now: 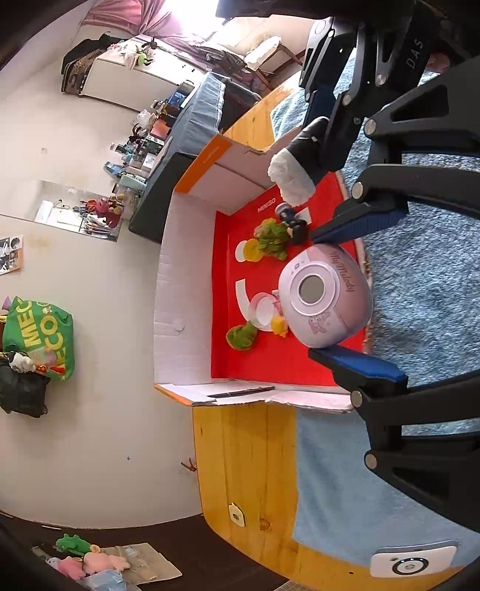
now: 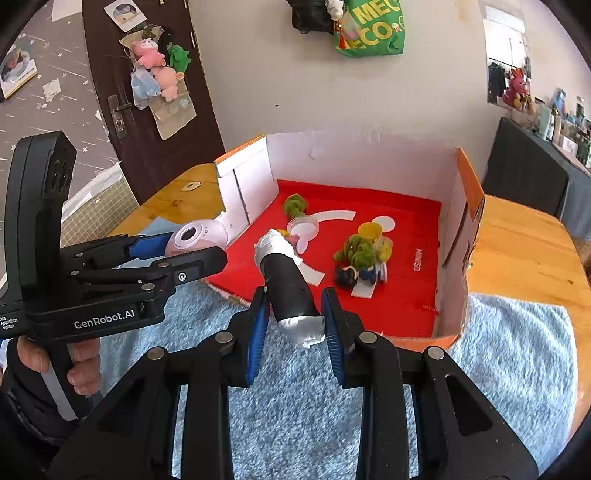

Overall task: Organize objects
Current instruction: 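Carry the pink container in the left gripper into the box while the right gripper carries the figure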

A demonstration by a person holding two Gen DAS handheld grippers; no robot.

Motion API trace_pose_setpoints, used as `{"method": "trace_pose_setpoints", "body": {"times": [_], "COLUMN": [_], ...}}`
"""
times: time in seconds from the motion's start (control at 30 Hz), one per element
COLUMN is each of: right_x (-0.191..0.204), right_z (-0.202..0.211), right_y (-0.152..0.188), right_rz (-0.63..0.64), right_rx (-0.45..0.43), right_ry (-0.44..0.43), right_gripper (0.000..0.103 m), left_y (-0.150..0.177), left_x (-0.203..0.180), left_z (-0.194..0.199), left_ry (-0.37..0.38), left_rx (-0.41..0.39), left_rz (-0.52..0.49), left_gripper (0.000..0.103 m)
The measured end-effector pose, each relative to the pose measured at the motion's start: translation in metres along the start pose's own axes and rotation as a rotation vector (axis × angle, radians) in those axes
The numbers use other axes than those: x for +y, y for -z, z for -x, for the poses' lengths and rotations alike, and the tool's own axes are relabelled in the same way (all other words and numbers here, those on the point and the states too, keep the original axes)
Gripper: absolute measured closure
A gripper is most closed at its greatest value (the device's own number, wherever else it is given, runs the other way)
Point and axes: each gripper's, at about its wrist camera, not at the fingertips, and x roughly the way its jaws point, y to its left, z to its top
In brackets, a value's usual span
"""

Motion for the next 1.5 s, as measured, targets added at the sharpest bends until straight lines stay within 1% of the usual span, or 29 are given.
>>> {"method": "trace_pose_setpoints", "body": {"times": [0.2, 0.4, 0.67, 0.97, 1.5], "right_x": [-0.008, -0.015, -0.022, -0.023, -0.034], "right_z": [-0.008, -0.022, -0.046, -0.062, -0.082], "right_y": [-0.010, -0.014, -0.013, -0.009, -0.005], "right_rz": [-0.003, -0.010, -0.020, -0.005, -0.023], "right_rx": [0.011, 0.048, 0.111, 0.168, 0.218], "right_ry": [0.009, 0.006, -0.001, 0.006, 0.017], "right_gripper": [0.075, 0.075, 0.075, 0.075, 0.075], "left_y": [-0.011, -0.016, -0.011, -0.006, -0.004], "left_x": [0.000, 0.001, 0.003, 0.002, 0.008], "left_z": [-0.013, -0.028, -0.050, -0.062, -0.079], "left_ry": [0.003, 0.017, 0.040, 0.055, 0.045], "left_rx": [0.014, 0.047, 0.118, 0.169, 0.197], "left_rz": [-0.003, -0.003, 0.009, 0.004, 0.013], "left_gripper": [0.046, 0.046, 0.046, 0.046, 0.046]}}
